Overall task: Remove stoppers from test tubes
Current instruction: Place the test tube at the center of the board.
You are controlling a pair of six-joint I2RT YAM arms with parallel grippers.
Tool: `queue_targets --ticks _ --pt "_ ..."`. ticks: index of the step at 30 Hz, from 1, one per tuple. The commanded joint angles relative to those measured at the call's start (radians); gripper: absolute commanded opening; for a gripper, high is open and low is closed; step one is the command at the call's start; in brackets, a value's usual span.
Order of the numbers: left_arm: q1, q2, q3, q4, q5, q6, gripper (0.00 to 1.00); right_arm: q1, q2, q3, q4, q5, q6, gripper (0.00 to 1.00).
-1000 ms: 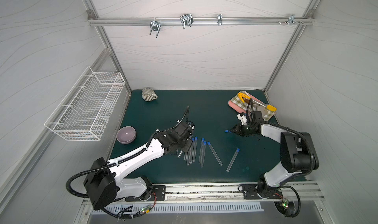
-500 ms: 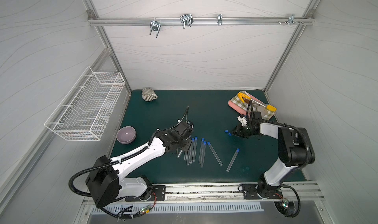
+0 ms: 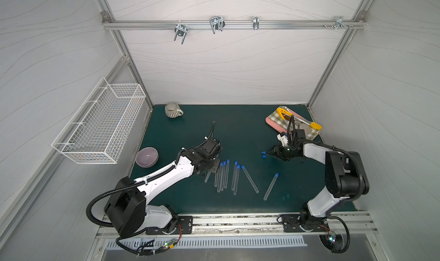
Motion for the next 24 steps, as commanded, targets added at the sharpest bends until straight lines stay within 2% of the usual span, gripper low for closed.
queue_targets --ticks 1,8,11,15,24 --pt "0.035 0.034 0.019 0.042 0.011 -0.035 0.00 0.092 -0.089 0.021 -0.077 0.095 -0.066 0.57" --pt "0.067 0.141 0.056 0.071 -0.016 -0.046 0.01 0.250 -0.204 0.074 -0.126 0.177 -0.105 0.79" --pt "0.080 0.186 0.070 0.086 -0.026 -0.054 0.01 0.293 -0.263 0.057 -0.099 0.192 -0.112 0.83" --pt "0.096 0.232 0.094 0.093 -0.050 -0.050 0.02 0.315 -0.313 0.017 -0.058 0.167 -0.116 0.87" --pt "0.146 0.314 0.114 0.121 -0.060 -0.056 0.02 0.316 -0.303 -0.004 -0.041 0.098 -0.109 0.89"
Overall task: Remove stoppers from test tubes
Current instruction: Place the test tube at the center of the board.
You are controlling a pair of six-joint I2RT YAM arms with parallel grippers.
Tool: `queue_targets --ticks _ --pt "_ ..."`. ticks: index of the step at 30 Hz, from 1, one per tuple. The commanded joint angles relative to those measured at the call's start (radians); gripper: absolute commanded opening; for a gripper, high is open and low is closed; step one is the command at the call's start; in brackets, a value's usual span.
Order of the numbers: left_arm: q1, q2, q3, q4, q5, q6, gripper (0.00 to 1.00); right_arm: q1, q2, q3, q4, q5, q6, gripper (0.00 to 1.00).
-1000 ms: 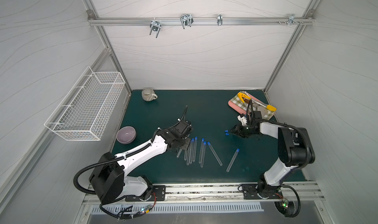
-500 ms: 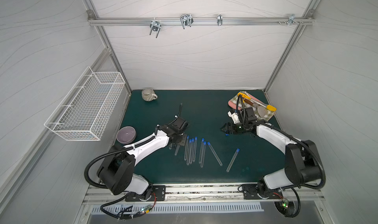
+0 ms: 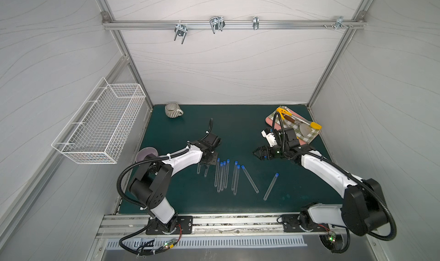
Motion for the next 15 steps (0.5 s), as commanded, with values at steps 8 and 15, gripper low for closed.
queue_targets --ticks 8,15 --pt "0.028 0.068 0.061 0.031 -0.038 -0.025 0.05 0.002 -0.006 -0.007 0.036 -0.076 0.005 0.90" --pt "0.032 0.102 0.068 0.027 -0.038 -0.025 0.16 -0.014 -0.029 -0.019 0.035 -0.086 0.008 0.90"
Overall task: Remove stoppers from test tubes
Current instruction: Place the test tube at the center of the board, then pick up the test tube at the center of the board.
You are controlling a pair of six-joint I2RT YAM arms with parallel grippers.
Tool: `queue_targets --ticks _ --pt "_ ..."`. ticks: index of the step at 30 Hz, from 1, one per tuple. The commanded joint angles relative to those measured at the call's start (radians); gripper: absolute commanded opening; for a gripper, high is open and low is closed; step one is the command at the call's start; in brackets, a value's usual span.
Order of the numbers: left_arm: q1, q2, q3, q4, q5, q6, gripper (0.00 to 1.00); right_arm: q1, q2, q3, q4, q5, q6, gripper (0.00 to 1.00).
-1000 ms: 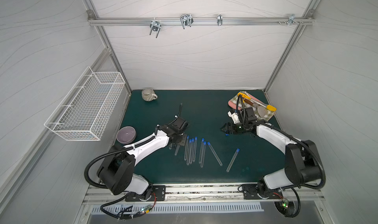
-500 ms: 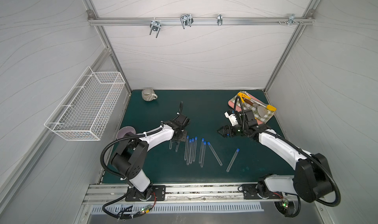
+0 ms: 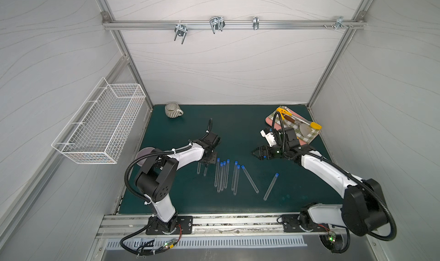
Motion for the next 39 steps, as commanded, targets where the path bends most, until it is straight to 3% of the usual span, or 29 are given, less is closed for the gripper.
queue_targets --ticks 1,13,27,39 --pt "0.010 0.026 0.041 0.014 -0.020 -0.020 0.18 -0.013 -0.026 -0.016 0.008 -0.033 0.001 0.90" --pt "0.008 -0.038 0.073 -0.036 -0.025 -0.006 0.44 -0.022 -0.092 -0.017 -0.045 -0.040 0.008 0.90" --pt "-0.126 -0.296 -0.044 -0.084 0.036 -0.085 0.46 0.002 -0.232 -0.117 -0.121 -0.087 0.041 0.93" --pt "-0.149 -0.232 -0.088 0.000 0.071 -0.131 0.41 0.058 -0.225 -0.138 -0.092 -0.138 0.064 0.98"
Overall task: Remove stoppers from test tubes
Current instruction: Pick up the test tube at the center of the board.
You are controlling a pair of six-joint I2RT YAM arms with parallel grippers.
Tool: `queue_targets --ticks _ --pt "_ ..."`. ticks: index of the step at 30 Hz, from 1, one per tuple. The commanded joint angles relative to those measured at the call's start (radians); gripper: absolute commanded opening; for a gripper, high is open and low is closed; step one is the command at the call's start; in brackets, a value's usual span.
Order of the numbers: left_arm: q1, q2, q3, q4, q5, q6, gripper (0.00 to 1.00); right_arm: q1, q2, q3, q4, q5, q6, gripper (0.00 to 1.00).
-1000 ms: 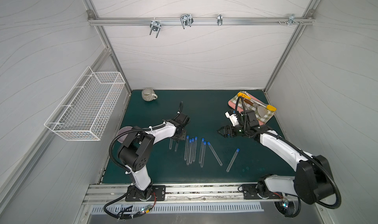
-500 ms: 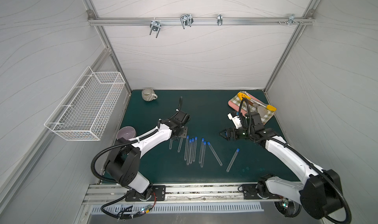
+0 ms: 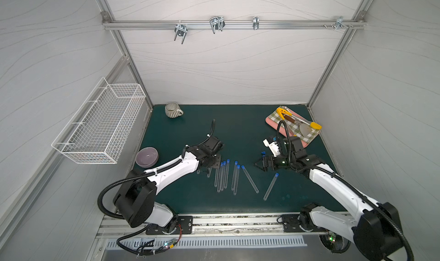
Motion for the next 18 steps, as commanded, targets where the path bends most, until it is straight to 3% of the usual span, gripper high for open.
queue_targets --ticks 1,18 --pt "-0.004 0.045 -0.013 0.050 0.017 -0.038 0.40 0.026 -0.004 -0.010 0.011 -0.036 0.008 0.99" --pt "-0.011 0.174 0.008 0.088 0.034 -0.048 0.30 0.041 0.039 -0.034 0.060 -0.051 0.001 0.99"
